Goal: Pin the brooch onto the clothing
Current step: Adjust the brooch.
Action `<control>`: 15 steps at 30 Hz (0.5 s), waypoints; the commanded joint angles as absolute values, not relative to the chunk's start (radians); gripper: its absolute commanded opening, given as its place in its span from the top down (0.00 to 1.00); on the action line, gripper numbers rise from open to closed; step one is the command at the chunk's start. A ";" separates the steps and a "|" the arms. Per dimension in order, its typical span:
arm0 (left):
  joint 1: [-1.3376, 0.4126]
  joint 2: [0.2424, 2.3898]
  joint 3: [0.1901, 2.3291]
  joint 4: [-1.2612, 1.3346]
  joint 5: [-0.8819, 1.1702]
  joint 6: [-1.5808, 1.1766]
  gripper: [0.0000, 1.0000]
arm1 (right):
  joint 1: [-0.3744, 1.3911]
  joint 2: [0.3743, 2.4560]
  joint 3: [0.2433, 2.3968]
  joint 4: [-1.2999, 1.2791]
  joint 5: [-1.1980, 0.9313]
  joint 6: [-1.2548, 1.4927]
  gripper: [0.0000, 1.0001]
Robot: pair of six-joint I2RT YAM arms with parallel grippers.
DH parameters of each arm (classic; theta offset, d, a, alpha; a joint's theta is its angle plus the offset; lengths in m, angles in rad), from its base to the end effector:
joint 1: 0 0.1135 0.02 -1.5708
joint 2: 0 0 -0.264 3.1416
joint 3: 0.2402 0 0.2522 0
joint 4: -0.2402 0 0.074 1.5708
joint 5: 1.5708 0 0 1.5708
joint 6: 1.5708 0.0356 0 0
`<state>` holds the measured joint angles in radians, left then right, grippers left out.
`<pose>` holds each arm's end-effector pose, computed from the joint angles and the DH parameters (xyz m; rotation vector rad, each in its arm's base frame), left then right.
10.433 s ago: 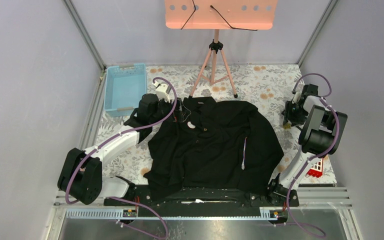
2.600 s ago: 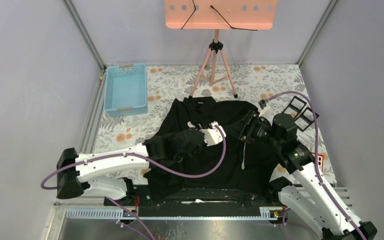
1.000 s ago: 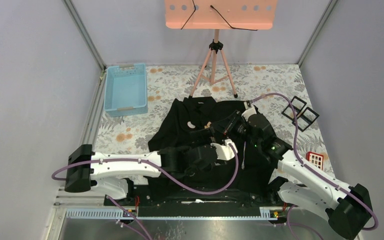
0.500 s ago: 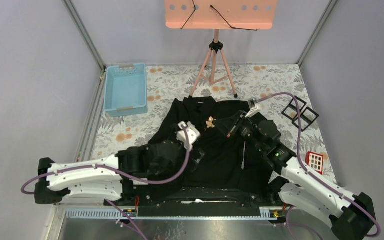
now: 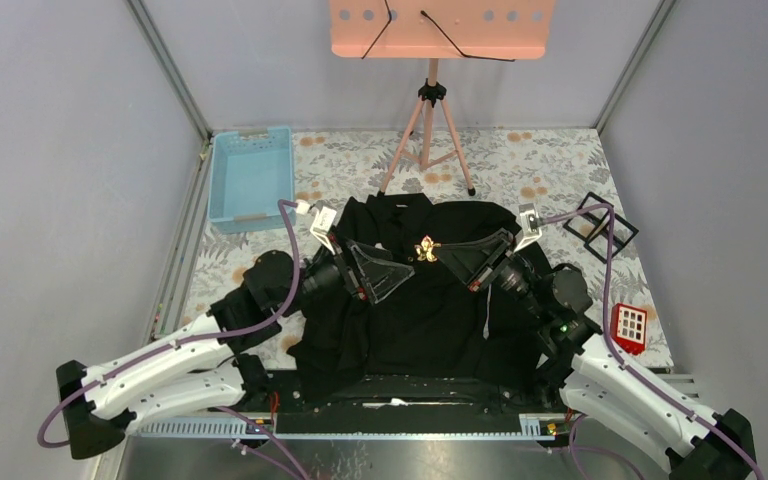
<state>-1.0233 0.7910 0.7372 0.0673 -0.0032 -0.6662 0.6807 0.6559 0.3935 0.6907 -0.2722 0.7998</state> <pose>0.0999 -0.1637 0.3494 0.3025 1.6916 -1.3007 0.1194 0.1090 0.3139 -0.1929 1.2733 1.4491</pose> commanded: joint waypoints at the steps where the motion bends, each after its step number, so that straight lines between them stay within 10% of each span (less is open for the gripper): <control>1: -1.005 0.797 0.705 0.383 0.170 -0.842 0.06 | 0.686 0.646 0.429 0.842 -0.330 0.822 1.00; 15: -1.005 0.894 0.733 0.439 0.284 -0.865 0.36 | 0.686 0.647 0.450 0.928 -0.362 0.904 1.00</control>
